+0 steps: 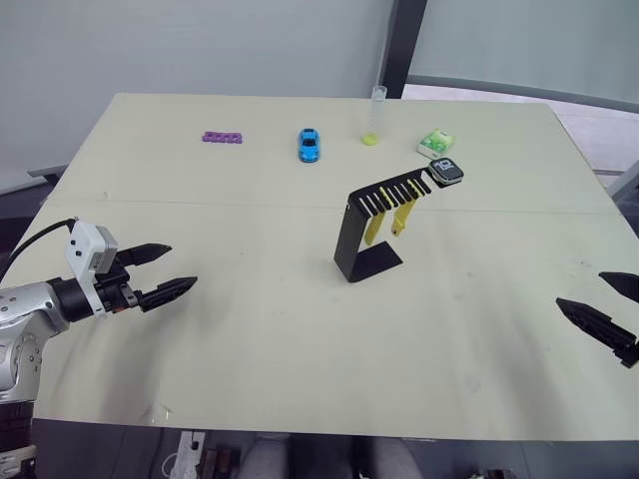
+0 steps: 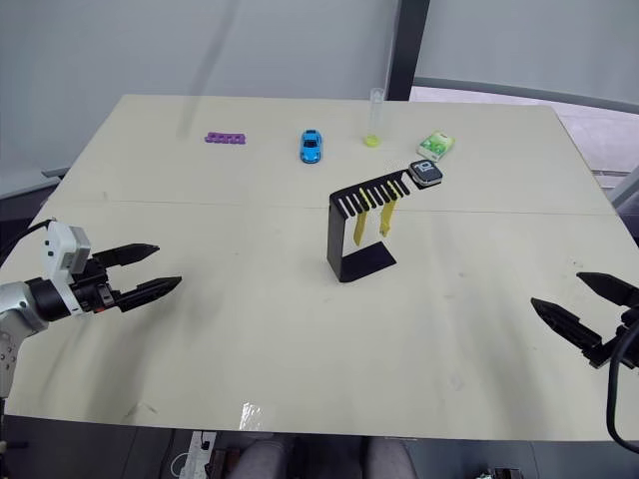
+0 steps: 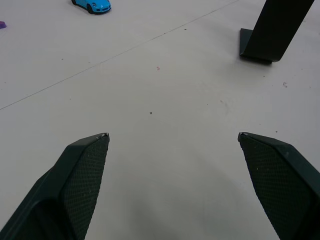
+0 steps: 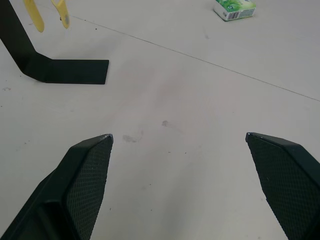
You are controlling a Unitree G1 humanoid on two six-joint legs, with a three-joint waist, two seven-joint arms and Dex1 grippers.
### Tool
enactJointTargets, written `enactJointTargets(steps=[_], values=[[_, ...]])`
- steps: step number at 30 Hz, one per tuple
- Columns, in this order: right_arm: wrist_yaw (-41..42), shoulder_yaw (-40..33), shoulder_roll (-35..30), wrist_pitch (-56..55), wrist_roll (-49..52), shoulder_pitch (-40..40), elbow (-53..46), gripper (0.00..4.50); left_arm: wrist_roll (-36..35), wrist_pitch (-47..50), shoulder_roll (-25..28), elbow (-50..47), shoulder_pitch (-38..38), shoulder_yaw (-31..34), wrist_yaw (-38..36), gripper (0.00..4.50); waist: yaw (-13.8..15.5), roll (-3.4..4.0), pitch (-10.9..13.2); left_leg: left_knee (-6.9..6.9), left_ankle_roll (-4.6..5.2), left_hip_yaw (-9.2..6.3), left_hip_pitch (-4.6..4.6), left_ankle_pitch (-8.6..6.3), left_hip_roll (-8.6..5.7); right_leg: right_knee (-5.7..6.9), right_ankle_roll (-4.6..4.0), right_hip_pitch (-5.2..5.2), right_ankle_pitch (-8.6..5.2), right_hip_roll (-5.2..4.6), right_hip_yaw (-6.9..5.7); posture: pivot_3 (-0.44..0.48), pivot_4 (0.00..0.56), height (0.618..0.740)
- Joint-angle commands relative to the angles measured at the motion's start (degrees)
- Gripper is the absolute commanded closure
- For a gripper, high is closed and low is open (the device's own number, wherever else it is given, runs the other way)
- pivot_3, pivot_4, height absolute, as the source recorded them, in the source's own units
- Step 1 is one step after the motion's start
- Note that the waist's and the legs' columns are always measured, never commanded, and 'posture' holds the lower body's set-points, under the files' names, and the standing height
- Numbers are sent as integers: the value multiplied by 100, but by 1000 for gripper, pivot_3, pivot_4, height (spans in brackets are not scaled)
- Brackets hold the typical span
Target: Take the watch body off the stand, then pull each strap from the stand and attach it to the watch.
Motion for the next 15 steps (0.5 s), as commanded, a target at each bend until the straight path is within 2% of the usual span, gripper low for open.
enactJointTargets(steps=[1, 9, 15], values=[[-36, -145, -2, -158, -7, -40, -63, 0, -180, 93, 2, -227, -39, 57, -40, 54, 2, 0, 0, 0, 0, 0, 0, 0, 0, 0, 0, 0, 0, 0, 0, 0, 150, 740], [-341, 18, 283, -302, -245, 116, -484, 0, -194, 244, -92, -499, -50, -149, 25, 54, 5, 0, 0, 0, -1, -1, 0, 0, 0, 0, 0, 0, 0, 0, 0, 0, 150, 740], [-940, 60, 403, 182, 382, -86, -1396, 0, -825, 898, -46, -964, -470, -157, -93, 54, 1, 0, 0, 1, -2, -2, -1, 1, 0, 2, 0, 0, 0, 0, 0, 0, 150, 740]])
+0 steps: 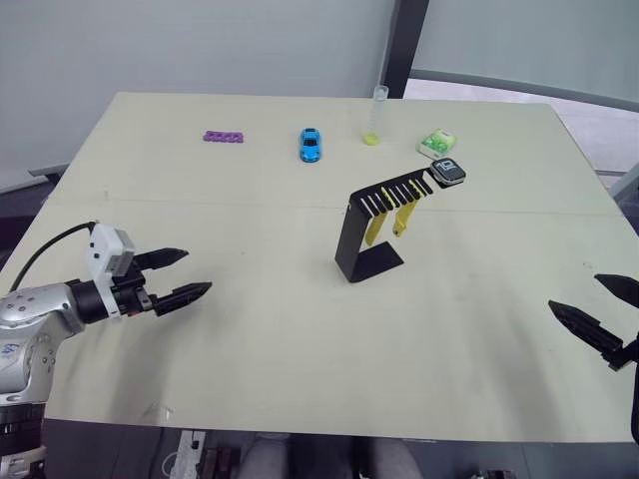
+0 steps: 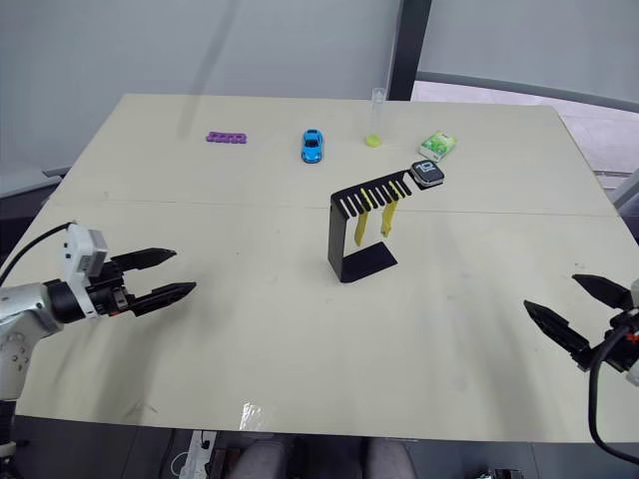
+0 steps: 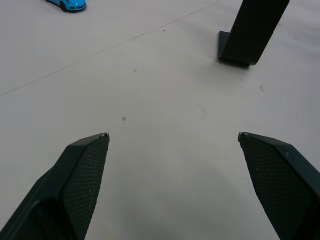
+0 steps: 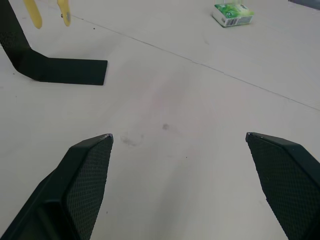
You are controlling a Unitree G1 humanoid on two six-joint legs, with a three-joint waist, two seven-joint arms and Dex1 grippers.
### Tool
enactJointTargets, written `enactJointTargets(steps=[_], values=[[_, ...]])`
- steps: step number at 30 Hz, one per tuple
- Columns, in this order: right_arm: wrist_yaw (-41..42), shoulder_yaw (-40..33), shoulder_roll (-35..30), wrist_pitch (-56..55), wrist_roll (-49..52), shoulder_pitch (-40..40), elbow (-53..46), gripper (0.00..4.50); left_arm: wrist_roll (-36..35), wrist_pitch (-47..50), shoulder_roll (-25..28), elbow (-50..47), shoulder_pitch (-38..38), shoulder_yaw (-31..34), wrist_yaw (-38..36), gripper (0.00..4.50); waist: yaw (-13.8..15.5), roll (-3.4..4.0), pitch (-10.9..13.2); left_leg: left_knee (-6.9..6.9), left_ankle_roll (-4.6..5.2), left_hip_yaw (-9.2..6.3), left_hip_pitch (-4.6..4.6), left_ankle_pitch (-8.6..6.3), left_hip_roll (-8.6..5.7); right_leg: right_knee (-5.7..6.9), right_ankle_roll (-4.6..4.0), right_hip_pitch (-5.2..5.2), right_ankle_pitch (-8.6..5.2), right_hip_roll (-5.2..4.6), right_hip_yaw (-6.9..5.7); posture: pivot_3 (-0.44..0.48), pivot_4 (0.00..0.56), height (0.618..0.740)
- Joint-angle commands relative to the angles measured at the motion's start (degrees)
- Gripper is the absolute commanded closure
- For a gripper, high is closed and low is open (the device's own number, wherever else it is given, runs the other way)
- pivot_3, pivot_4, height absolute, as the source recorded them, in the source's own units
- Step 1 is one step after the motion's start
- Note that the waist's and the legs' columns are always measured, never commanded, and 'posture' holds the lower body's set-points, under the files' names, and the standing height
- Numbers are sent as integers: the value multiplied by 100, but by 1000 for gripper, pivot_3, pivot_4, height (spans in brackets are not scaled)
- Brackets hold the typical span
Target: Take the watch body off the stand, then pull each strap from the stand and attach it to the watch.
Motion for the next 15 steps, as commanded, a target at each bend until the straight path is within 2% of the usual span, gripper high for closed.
enactJointTargets(steps=[1, 4, 9, 15], values=[[-629, -13, -16, 367, 611, -295, -801, 0, -618, 450, 170, -593, -342, 65, -188, 54, -10, 0, 0, 1, 0, 0, 0, 0, 0, 2, 0, 0, 0, 0, 0, 0, 150, 740], [-1298, 168, -125, 779, 1190, -730, -1259, 0, -942, 773, 205, -923, -739, -81, -222, 54, -14, 0, 0, 1, -5, -1, 1, 3, 1, 3, 0, -1, 0, 1, 0, 0, 150, 740], [-2856, 829, -429, 1284, 2369, -1874, -1639, 0, -1457, 1142, -186, -1178, -1921, -419, 100, 54, -3, -3, 2, 6, -5, -3, -3, 4, -1, 4, 0, -1, 0, 2, -3, 0, 150, 740], [-4679, 1953, -745, 1569, 3430, -3428, -1267, 0, -1139, 893, -619, -868, -2700, -909, 219, 54, -26, -5, 3, 9, -5, -6, -8, 6, -2, 5, 0, -2, 0, 5, -13, 0, 150, 740]])
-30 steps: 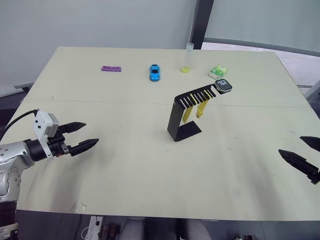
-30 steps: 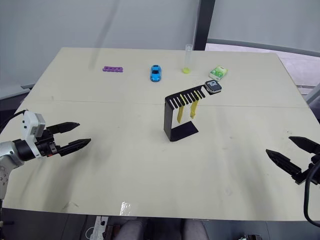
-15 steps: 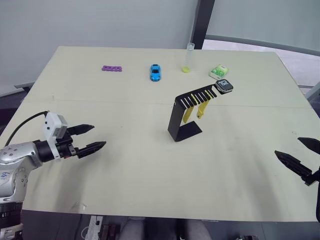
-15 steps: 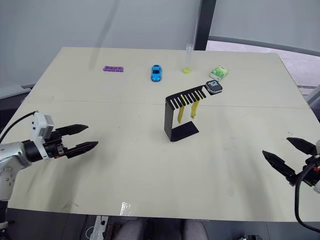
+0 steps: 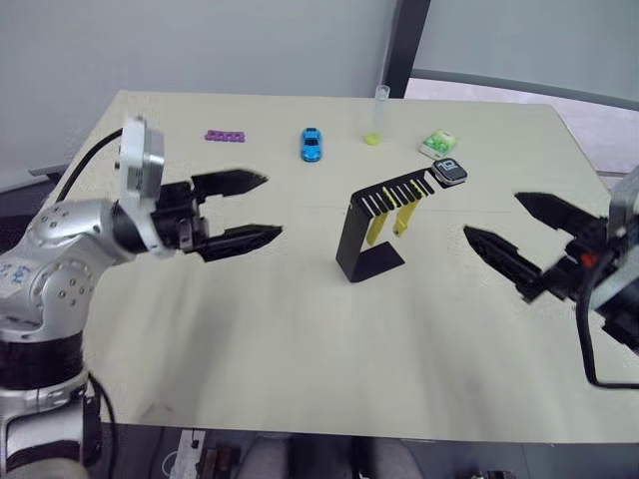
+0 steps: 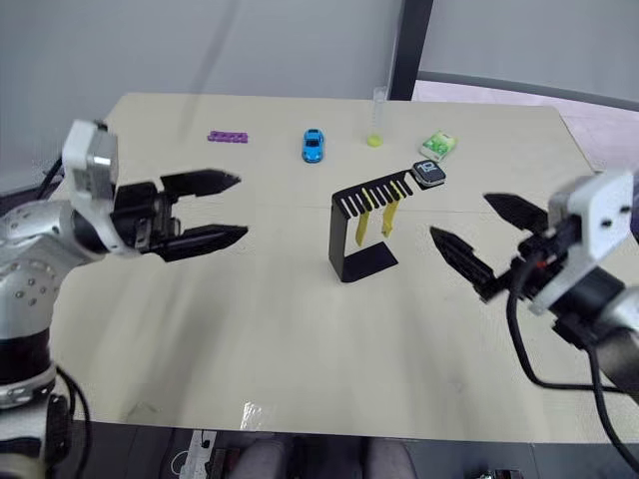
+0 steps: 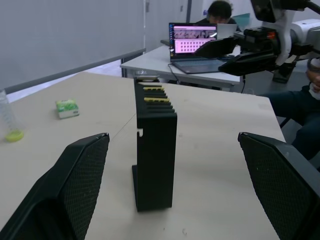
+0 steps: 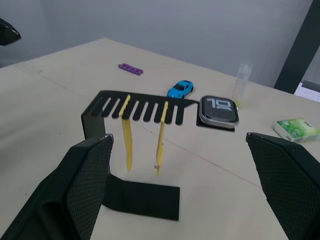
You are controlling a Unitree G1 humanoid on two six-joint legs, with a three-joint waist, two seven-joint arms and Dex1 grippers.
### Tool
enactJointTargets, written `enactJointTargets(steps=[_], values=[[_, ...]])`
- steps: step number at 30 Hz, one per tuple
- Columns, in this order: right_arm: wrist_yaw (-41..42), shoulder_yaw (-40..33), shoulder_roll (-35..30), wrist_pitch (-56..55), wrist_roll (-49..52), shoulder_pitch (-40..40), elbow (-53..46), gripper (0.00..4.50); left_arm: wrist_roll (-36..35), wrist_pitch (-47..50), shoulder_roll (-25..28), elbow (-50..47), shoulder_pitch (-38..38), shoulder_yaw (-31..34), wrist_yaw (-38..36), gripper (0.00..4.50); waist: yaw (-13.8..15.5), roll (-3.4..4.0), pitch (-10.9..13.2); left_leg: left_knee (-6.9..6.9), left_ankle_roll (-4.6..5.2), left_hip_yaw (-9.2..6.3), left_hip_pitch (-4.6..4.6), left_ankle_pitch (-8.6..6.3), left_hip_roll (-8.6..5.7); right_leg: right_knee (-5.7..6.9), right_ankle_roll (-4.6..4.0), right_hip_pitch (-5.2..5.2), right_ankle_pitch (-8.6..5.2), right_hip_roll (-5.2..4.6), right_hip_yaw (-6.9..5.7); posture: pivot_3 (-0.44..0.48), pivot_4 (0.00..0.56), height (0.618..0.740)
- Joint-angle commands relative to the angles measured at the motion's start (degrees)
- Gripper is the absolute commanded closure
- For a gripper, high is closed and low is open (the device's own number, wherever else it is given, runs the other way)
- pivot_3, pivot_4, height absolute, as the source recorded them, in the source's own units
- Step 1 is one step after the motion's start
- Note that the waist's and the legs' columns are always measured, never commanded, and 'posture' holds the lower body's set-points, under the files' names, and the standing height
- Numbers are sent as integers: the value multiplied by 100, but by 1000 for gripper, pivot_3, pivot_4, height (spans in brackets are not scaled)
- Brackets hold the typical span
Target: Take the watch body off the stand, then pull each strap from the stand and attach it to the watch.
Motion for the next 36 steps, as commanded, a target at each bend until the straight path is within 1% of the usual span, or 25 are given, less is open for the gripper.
enactJointTargets(steps=[1, 6, 9, 11, 18, 23, 36], values=[[-1044, 499, -140, 121, 466, -643, 249, 0, 257, -294, -142, 180, -266, -206, 24, 54, -13, -1, 1, 2, 0, 1, 0, 0, 1, 4, 0, 0, 0, 1, -1, 0, 150, 740], [-2051, 1069, -99, 197, 702, -1455, 693, 0, 430, -507, -264, 377, -487, -386, -85, 54, -3, -4, 4, 25, 2, -7, -19, 1, 2, 2, 0, -8, 0, 1, -7, 0, 150, 740], [-2348, 1283, -75, 201, 785, -1733, 894, 0, 491, -524, -345, 429, -558, -461, -78, 54, -1, -3, 3, 60, 5, -18, -50, -1, 2, 2, 1, -19, 0, 0, -15, 0, 150, 740], [-2356, 1405, -131, 239, 759, -1873, 1013, 0, 543, -542, -402, 476, -564, -515, -55, 54, 0, -3, 3, 68, 5, -24, -69, -1, 2, 9, 2, -29, 1, 0, -21, 0, 150, 740], [-2413, 1576, -117, 327, 684, -2290, 1461, 0, 696, -714, -580, 478, -552, -575, 9, 54, 3, -4, 4, 71, 8, -24, -80, -3, 2, 25, 3, -36, 2, 0, -25, 0, 150, 740], [-2398, 1824, 43, 334, 446, -2406, 1550, 0, 829, -832, -667, 518, -556, -628, 49, 54, -1, -4, 4, 72, 9, -24, -81, -3, 2, 26, 3, -36, 2, -1, -25, 0, 150, 740], [-2214, 2152, 418, 468, -190, -2703, 1833, 0, 922, -860, -737, 551, -710, -635, 159, 54, -5, -3, 4, 72, 9, -23, -83, -3, 2, 29, 3, -41, 2, 0, -24, 0, 150, 740]])
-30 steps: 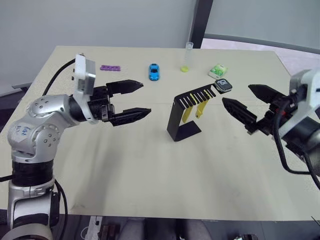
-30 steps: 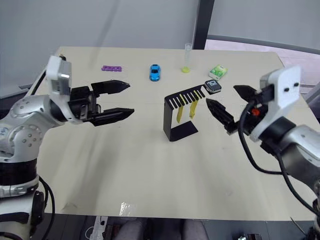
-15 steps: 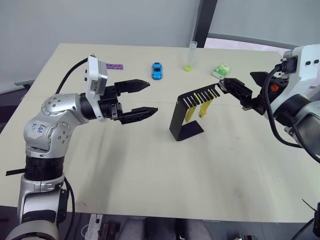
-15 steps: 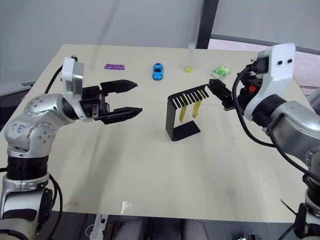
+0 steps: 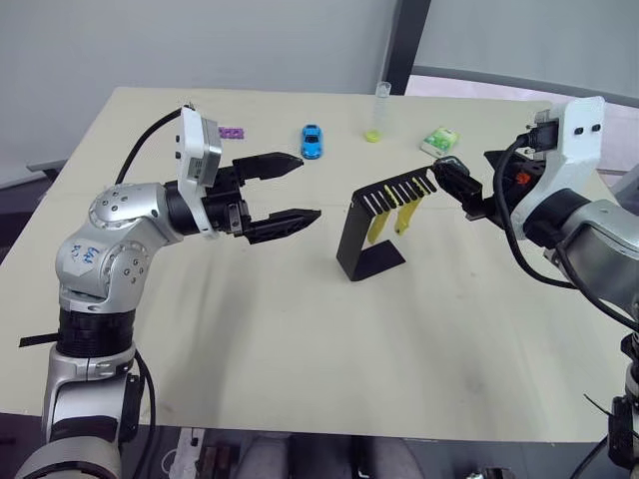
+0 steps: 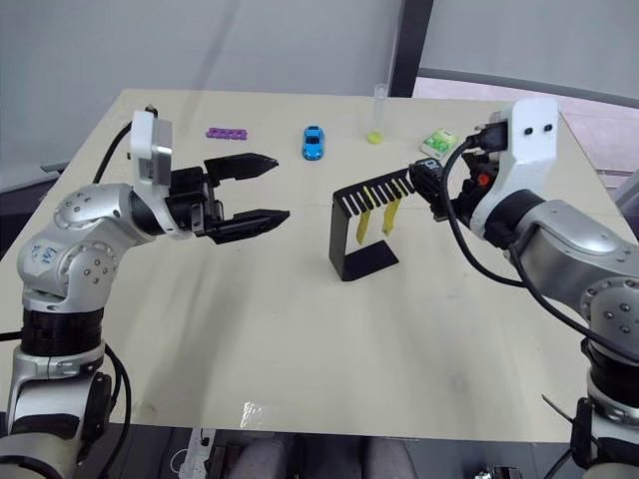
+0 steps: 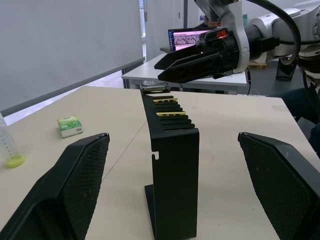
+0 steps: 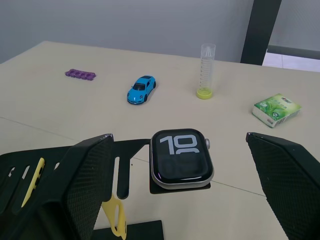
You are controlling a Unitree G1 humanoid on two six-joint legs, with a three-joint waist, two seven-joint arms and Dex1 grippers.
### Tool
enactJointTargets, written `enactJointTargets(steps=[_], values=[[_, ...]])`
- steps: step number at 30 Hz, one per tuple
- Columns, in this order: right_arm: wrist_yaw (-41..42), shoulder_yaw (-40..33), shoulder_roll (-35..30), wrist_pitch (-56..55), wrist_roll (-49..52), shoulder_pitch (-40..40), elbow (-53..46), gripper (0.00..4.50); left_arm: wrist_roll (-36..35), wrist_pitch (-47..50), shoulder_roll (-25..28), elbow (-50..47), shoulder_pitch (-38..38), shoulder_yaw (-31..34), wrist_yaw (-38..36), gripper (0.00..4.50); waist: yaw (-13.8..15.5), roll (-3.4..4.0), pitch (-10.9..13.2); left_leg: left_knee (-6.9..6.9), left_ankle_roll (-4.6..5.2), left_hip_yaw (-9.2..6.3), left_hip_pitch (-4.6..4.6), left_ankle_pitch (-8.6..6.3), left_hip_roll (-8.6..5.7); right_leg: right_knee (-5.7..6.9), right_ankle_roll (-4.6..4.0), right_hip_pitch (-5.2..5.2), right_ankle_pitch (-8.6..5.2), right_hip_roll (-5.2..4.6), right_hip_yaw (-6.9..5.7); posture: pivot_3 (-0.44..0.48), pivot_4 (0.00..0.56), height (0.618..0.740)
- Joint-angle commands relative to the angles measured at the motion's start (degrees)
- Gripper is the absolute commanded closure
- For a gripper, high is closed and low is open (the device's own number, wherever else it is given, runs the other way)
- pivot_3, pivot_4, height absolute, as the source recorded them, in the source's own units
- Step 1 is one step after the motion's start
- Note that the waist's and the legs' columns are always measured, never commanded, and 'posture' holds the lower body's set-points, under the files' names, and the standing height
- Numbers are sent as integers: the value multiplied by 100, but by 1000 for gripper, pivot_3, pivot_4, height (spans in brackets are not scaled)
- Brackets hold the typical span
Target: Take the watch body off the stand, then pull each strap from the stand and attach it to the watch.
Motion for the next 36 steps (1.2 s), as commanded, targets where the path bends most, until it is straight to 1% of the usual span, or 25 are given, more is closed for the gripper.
enactJointTargets(steps=[1, 5, 6, 7, 27, 30, 32, 33, 36], values=[[76, -1, 75, 29, -250, -193, 52, 0, 29, -75, -16, -83, -131, 54, 71, 54, 0, 0, 0, 0, 0, 0, 0, 0, 0, 1, 0, -1, 0, 0, 0, 0, 150, 740], [116, 47, 204, 96, -505, -267, 174, 0, 16, -44, -62, -117, -162, 53, 141, 54, 1, 0, 0, 0, 0, 0, -2, 0, 0, 5, 0, -4, 0, 0, 0, 0, 150, 740], [134, 52, 234, 122, -546, -282, 184, 515, -2, -25, -82, -127, -173, 59, 169, 0, 3, 0, 0, 0, 0, 0, -2, 0, 0, 4, 0, -4, 0, 0, 0, 0, 150, 740], [156, 61, 259, 146, -587, -300, 193, 806, -16, -13, -101, -131, -184, 66, 194, 0, 3, 0, 0, 0, 0, 0, -2, 0, 0, 5, 0, -5, 0, -1, 0, 0, 150, 740], [550, 7, 597, 425, -1162, -499, 272, 806, -24, 19, -165, -204, -245, 53, 367, 0, -2, 1, 0, 0, 0, 1, -6, 0, -1, 7, 0, -11, 0, 0, 2, 0, 150, 740], [594, -16, 636, 457, -1205, -504, 228, 1628, -14, 10, -166, -214, -246, 47, 379, 0, -1, 1, 0, 0, 0, 1, -6, 0, -1, 9, 0, -12, 0, 0, 2, 0, 150, 740], [614, -39, 662, 494, -1200, -503, 197, 2571, -11, 8, -164, -223, -246, 44, 381, 0, 0, 1, 0, 0, 0, 1, -6, 0, -1, 9, 0, -12, 0, 0, 2, 0, 150, 740], [618, -49, 671, 513, -1203, -505, 186, 2923, -12, 11, -164, -224, -249, 43, 383, 0, 0, 1, 0, 0, 0, 1, -6, 0, -1, 9, 0, -12, 0, 0, 2, 0, 150, 740], [618, -88, 687, 554, -1215, -535, 141, 2909, -16, 14, -166, -220, -261, 43, 381, 0, 1, 1, 0, 0, 0, 1, -6, 0, -1, 9, 0, -12, 0, 0, 2, 0, 150, 740]])
